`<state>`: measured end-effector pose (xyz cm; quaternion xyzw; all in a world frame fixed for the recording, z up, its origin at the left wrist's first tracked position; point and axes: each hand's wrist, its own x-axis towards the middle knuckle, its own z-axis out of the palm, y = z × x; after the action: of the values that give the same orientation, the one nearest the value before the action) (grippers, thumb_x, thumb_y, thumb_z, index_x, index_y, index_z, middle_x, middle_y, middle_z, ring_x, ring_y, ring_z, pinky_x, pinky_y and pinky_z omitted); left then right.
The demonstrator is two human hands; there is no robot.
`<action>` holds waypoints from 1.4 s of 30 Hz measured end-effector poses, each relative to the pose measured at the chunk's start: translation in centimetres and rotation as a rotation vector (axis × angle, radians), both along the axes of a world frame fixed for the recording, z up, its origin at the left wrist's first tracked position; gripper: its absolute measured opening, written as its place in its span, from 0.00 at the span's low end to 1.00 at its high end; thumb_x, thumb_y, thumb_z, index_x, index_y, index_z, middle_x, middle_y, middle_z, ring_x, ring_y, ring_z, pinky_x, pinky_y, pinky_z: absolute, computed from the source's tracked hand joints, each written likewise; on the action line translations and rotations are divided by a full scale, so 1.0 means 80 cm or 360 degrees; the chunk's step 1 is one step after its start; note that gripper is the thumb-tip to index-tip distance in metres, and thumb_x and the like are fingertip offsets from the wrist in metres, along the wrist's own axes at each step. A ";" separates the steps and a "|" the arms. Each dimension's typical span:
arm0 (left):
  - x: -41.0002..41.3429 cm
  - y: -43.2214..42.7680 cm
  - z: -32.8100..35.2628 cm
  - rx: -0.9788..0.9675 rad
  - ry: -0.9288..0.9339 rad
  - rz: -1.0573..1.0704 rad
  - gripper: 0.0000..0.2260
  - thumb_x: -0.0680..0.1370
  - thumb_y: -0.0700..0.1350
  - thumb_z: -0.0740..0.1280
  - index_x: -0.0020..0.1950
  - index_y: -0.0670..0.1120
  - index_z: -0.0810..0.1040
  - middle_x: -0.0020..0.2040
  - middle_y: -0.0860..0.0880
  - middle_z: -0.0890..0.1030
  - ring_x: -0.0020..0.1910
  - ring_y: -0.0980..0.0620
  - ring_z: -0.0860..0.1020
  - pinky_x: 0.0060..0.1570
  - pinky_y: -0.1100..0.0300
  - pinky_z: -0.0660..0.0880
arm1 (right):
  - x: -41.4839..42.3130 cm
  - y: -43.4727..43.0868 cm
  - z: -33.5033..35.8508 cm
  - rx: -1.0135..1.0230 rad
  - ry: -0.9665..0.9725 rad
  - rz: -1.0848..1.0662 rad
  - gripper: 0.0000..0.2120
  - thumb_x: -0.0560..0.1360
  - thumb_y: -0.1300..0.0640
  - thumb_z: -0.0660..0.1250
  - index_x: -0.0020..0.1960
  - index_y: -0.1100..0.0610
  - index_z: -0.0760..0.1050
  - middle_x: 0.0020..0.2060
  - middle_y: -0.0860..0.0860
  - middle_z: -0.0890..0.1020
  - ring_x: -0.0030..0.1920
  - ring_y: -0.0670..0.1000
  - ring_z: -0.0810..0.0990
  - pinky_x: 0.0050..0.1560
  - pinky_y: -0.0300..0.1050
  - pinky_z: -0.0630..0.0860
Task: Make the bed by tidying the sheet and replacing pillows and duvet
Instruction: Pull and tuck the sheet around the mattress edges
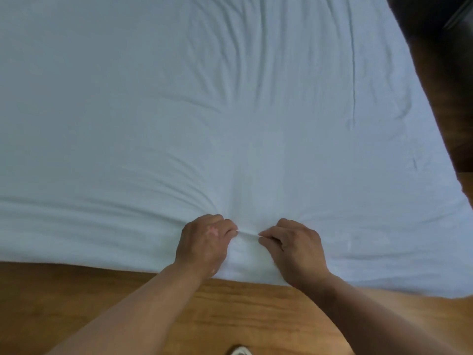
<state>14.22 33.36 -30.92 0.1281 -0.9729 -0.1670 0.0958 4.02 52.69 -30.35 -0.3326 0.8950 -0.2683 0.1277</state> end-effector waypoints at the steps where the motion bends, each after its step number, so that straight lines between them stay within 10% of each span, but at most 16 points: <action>1: 0.010 0.003 0.003 0.0033 -0.0009 -0.0034 0.12 0.79 0.53 0.62 0.42 0.54 0.84 0.35 0.57 0.80 0.34 0.55 0.78 0.32 0.60 0.76 | 0.009 0.006 0.004 -0.0021 -0.0008 0.0007 0.11 0.77 0.46 0.64 0.43 0.45 0.84 0.34 0.42 0.77 0.37 0.45 0.76 0.36 0.43 0.74; 6: 0.017 -0.014 0.009 0.0048 -0.0007 -0.0278 0.05 0.78 0.50 0.69 0.45 0.53 0.84 0.38 0.56 0.81 0.36 0.54 0.77 0.33 0.56 0.79 | 0.025 0.001 0.009 0.0058 0.0094 -0.0068 0.09 0.76 0.48 0.65 0.42 0.46 0.82 0.34 0.43 0.75 0.37 0.45 0.75 0.34 0.43 0.74; 12: 0.028 -0.135 0.028 -0.0138 -0.0292 -0.0415 0.31 0.74 0.67 0.64 0.72 0.53 0.76 0.71 0.52 0.74 0.69 0.50 0.71 0.67 0.53 0.71 | 0.024 -0.079 0.025 0.0062 0.0046 0.0346 0.25 0.72 0.39 0.66 0.65 0.49 0.77 0.55 0.44 0.79 0.53 0.48 0.76 0.53 0.45 0.74; 21: 0.027 -0.144 0.010 -0.0142 -0.0364 -0.0123 0.07 0.70 0.43 0.80 0.46 0.50 0.87 0.38 0.53 0.83 0.36 0.49 0.80 0.32 0.56 0.79 | 0.039 -0.146 -0.006 0.0146 -0.0001 0.0226 0.08 0.78 0.48 0.67 0.48 0.47 0.84 0.38 0.45 0.79 0.40 0.51 0.77 0.40 0.45 0.75; 34: 0.069 -0.174 0.054 0.0238 -0.0625 -0.0489 0.11 0.84 0.54 0.60 0.59 0.54 0.80 0.53 0.56 0.79 0.53 0.54 0.75 0.52 0.59 0.73 | 0.093 -0.137 0.022 0.0242 -0.0024 -0.0072 0.11 0.73 0.44 0.63 0.47 0.44 0.82 0.38 0.41 0.76 0.43 0.45 0.77 0.38 0.34 0.66; 38: 0.100 -0.289 0.061 0.0128 -0.0637 -0.0572 0.25 0.78 0.58 0.70 0.72 0.52 0.73 0.65 0.55 0.73 0.64 0.53 0.70 0.66 0.61 0.69 | 0.131 -0.213 0.044 0.0295 -0.0126 0.0065 0.21 0.74 0.40 0.65 0.66 0.42 0.75 0.54 0.40 0.75 0.55 0.45 0.74 0.53 0.35 0.68; 42: 0.144 -0.380 0.053 -0.0133 -0.0450 -0.0480 0.22 0.69 0.48 0.80 0.61 0.47 0.82 0.55 0.51 0.80 0.53 0.49 0.78 0.49 0.54 0.82 | 0.161 -0.323 0.034 0.0163 -0.0128 0.0094 0.22 0.77 0.43 0.67 0.70 0.46 0.75 0.59 0.44 0.77 0.58 0.49 0.74 0.58 0.43 0.68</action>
<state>25.71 2.93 -26.70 -0.0011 -0.9909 -0.1193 -0.0625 16.93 26.88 -27.67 -0.3408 0.8915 -0.2314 0.1883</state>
